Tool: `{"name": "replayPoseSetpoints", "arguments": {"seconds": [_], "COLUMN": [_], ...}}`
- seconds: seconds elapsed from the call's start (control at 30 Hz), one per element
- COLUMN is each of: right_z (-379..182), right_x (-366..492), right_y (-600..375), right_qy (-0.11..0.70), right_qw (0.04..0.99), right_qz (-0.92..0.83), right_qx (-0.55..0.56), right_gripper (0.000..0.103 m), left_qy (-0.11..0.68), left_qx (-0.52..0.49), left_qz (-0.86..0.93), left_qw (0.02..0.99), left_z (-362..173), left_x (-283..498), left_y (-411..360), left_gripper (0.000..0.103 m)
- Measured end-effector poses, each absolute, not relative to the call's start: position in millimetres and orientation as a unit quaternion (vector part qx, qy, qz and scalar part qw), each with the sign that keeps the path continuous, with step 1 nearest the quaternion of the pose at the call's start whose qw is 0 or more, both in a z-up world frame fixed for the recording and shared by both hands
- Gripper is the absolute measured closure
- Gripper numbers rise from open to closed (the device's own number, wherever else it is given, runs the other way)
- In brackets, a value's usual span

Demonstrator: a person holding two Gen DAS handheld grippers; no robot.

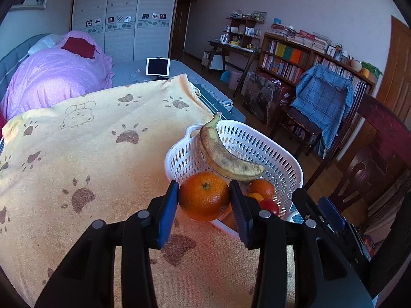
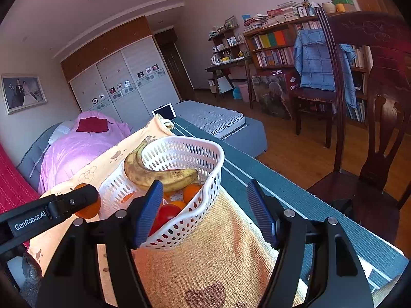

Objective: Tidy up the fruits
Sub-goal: 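Carry the orange into the basket and open the left tool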

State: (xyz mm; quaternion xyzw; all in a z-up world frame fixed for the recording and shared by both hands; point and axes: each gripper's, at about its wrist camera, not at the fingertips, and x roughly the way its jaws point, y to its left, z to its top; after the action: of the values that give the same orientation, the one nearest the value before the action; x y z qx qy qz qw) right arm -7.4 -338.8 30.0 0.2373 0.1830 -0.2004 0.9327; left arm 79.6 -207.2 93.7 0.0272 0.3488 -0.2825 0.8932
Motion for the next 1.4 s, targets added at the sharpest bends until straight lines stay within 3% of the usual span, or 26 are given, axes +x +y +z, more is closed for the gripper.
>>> {"name": "replayPoseSetpoints", "arguments": {"seconds": [0.9, 0.97, 1.13, 1.23, 1.4], "right_z": [28, 28, 28, 28, 28], "right_x": [-5, -4, -4, -4, -5], "right_y": [-340, -342, -342, -342, -342], "right_qy": [0.184, 0.185, 0.185, 0.185, 0.183], "right_qw": [0.929, 0.929, 0.929, 0.929, 0.930], "right_qz": [-0.209, -0.208, -0.208, -0.208, -0.209], "right_qx": [0.243, 0.243, 0.243, 0.243, 0.243], "right_gripper": [0.033, 0.033, 0.033, 0.033, 0.029], "left_qy": [0.365, 0.363, 0.360, 0.359, 0.349], "left_qx": [0.026, 0.022, 0.019, 0.018, 0.016], "left_qz": [-0.294, -0.293, -0.291, -0.287, -0.279], "left_qw": [0.883, 0.884, 0.886, 0.888, 0.895], "left_z": [80, 82, 85, 85, 88], "left_x": [102, 100, 101, 101, 98], "left_y": [-235, -234, -230, -228, -224], "left_gripper": [0.061, 0.052, 0.050, 0.038, 0.026]}}
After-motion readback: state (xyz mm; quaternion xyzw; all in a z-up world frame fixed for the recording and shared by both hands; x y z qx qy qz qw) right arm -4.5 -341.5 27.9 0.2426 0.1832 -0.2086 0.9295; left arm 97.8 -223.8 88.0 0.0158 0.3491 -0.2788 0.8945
